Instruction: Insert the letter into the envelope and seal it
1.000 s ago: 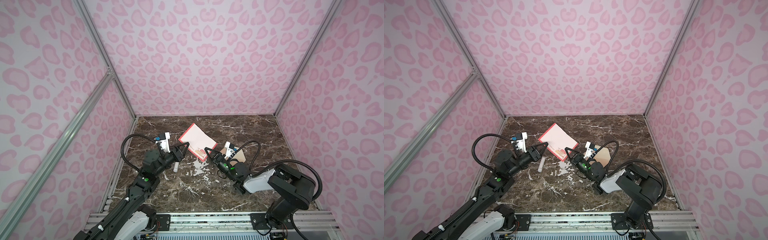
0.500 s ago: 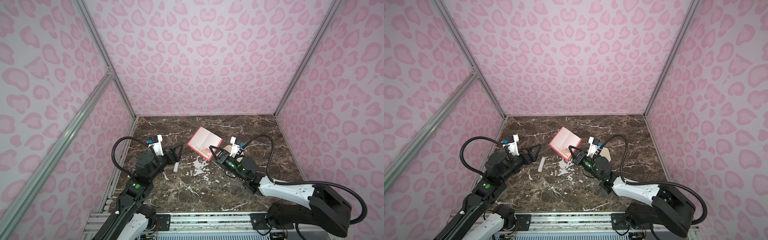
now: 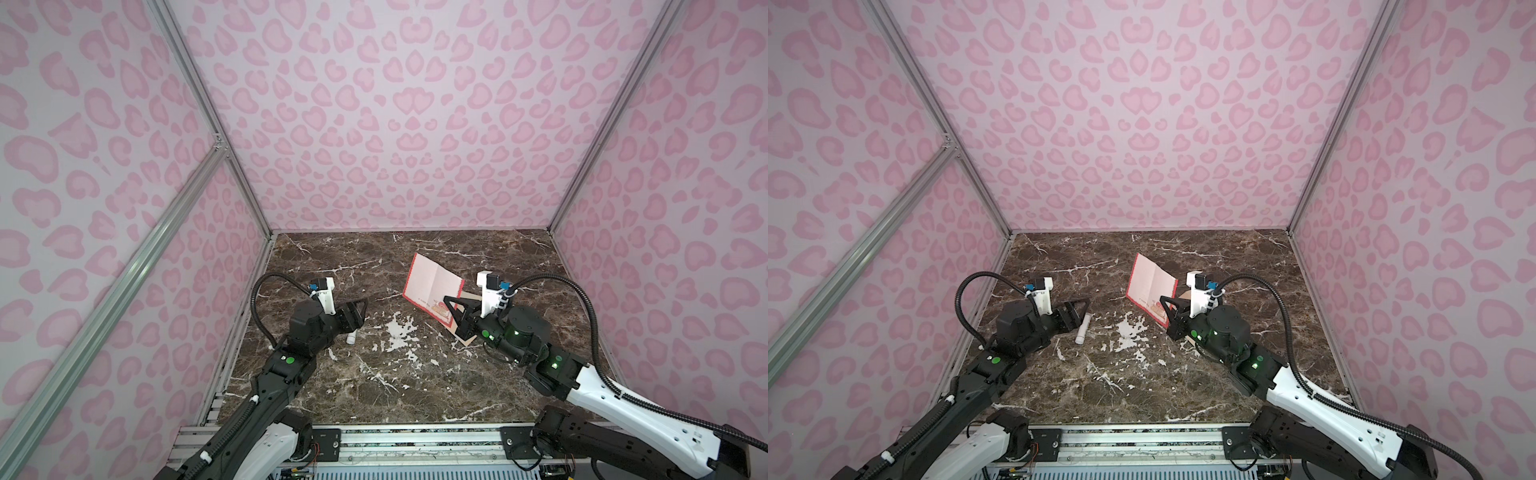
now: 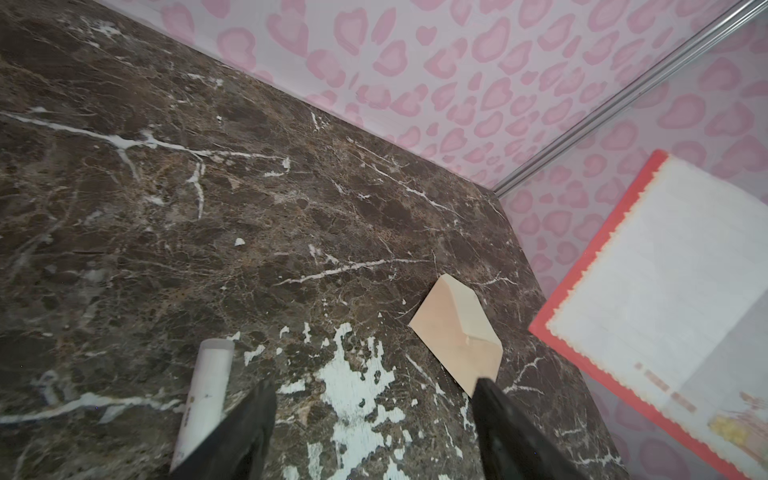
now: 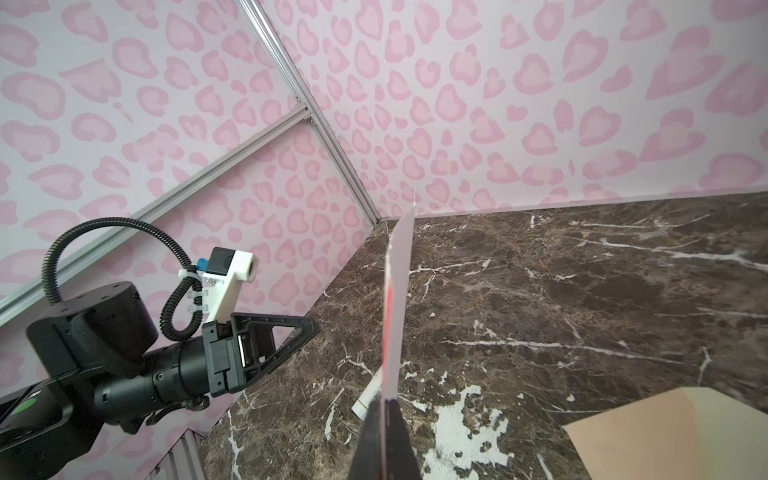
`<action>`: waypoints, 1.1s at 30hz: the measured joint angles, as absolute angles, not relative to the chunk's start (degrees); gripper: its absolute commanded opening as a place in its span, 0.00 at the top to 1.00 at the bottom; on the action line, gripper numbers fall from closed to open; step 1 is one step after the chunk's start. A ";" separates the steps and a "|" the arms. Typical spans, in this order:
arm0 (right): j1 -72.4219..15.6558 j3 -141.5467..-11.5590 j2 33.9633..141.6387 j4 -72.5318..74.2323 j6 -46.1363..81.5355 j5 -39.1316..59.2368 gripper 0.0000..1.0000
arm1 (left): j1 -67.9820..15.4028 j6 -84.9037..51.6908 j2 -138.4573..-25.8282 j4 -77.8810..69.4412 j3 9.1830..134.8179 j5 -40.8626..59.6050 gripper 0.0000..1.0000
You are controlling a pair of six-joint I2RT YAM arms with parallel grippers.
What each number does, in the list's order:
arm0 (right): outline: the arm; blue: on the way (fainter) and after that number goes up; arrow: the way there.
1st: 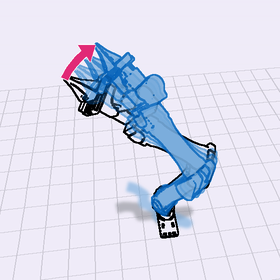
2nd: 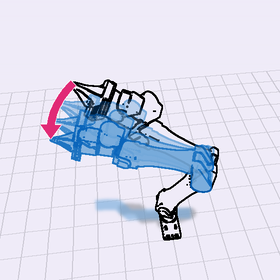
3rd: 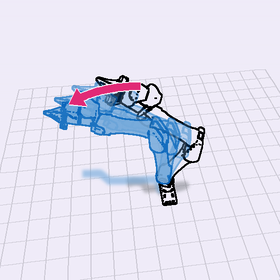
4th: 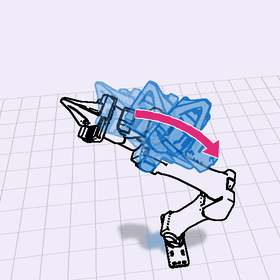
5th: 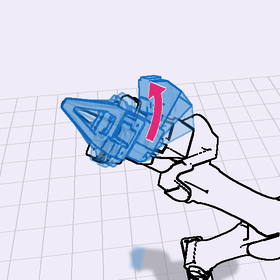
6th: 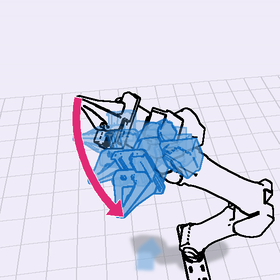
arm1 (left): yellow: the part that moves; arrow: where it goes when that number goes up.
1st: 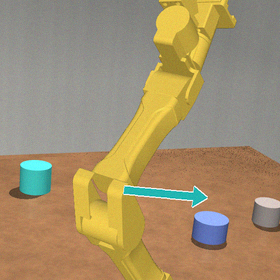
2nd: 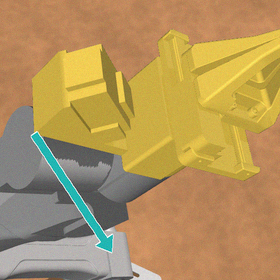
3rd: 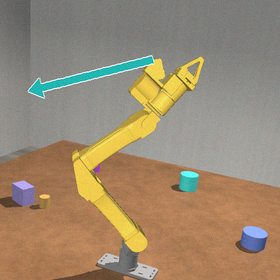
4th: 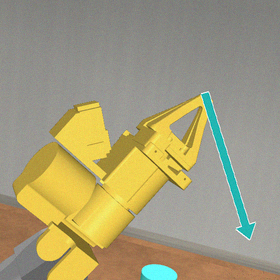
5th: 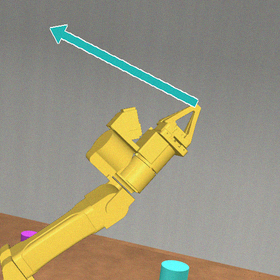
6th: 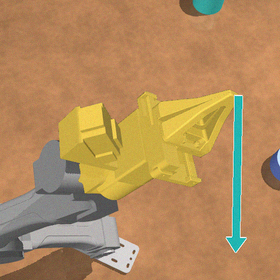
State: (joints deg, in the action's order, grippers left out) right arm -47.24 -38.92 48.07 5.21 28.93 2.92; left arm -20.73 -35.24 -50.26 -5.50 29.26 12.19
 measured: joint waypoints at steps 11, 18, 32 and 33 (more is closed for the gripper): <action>-46.96 -40.40 41.78 -3.11 25.89 11.77 1.00 | -20.69 -39.66 -63.00 -24.32 28.80 29.82 0.36; -46.44 -40.42 42.19 -2.90 26.96 16.78 1.00 | -20.69 -45.91 -70.04 -38.59 28.40 38.96 0.42; -42.74 -37.17 43.38 0.67 29.23 19.11 1.00 | -23.51 -52.45 -73.28 -52.56 29.26 45.54 0.41; -42.63 -37.04 43.64 1.04 29.61 19.09 1.00 | -23.88 -52.47 -73.56 -52.80 29.52 45.65 0.41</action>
State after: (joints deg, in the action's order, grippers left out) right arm -42.63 -37.04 43.64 1.04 29.61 19.09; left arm -23.88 -52.47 -73.56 -52.80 29.52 45.65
